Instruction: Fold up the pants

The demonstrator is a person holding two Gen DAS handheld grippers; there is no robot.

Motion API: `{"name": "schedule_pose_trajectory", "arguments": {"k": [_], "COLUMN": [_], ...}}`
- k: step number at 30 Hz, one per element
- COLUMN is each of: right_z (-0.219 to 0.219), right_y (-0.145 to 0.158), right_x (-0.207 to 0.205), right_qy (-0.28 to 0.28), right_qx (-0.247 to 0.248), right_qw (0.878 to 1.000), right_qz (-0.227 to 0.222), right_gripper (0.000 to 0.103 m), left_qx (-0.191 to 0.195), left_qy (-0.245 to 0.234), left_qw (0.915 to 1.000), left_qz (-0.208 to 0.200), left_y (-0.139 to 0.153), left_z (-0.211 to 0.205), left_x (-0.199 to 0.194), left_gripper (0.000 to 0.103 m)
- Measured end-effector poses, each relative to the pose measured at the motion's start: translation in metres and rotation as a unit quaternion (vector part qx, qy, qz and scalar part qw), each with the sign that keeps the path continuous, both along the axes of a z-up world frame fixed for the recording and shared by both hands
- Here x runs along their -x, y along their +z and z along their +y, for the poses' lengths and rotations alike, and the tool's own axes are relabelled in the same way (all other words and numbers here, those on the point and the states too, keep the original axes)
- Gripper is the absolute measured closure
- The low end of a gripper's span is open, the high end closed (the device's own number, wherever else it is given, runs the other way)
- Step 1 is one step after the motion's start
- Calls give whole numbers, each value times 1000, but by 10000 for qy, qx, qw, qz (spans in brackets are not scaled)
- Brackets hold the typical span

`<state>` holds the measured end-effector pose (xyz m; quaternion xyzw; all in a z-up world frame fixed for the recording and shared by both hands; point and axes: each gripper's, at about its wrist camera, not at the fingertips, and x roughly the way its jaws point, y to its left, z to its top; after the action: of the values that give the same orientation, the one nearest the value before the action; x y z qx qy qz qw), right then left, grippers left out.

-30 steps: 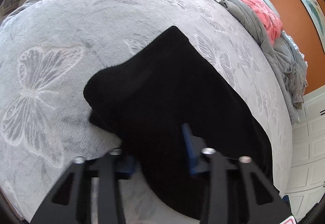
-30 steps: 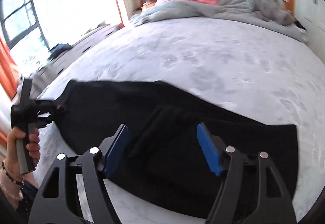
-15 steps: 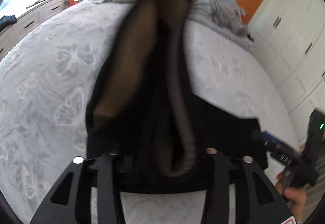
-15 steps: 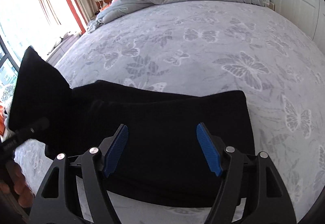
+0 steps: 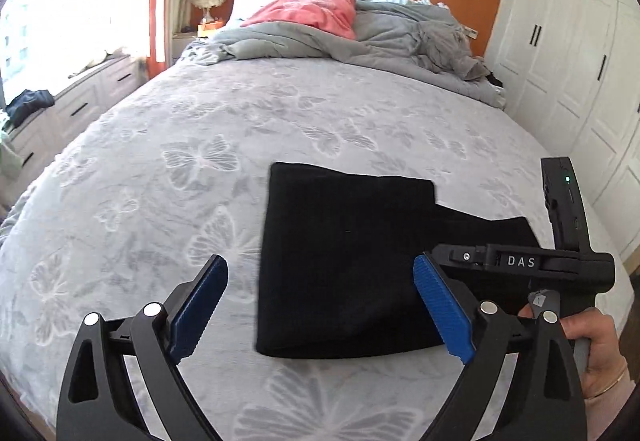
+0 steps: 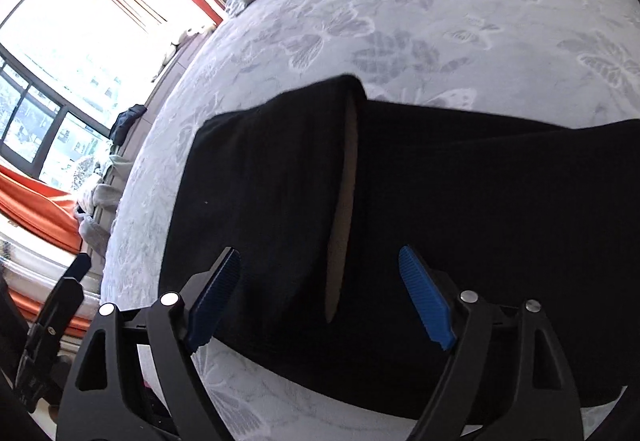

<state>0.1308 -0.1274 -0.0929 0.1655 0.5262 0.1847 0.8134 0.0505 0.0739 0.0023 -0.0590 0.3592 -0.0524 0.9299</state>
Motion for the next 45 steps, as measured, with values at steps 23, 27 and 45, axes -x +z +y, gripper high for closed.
{"name": "schedule_pose_trajectory", "arguments": {"k": [23, 27, 45], "right_z": [-149, -148, -131], "right_y": [78, 66, 93], "right_x": [55, 64, 56], "right_qy": [-1197, -997, -620], "right_qx": [1219, 1261, 1550], "right_qw": [9807, 9834, 9768], "right_qz": [-946, -841, -1337], "right_gripper": [88, 87, 92], "left_qx": [410, 479, 988], "left_qy": [-4, -220, -401], "left_qw": [9985, 9972, 9912], "left_qz": [366, 528, 789], "left_y": [-8, -19, -30], "left_z": [-12, -36, -58], "left_x": [-14, -23, -38], "left_gripper": [11, 11, 11]}}
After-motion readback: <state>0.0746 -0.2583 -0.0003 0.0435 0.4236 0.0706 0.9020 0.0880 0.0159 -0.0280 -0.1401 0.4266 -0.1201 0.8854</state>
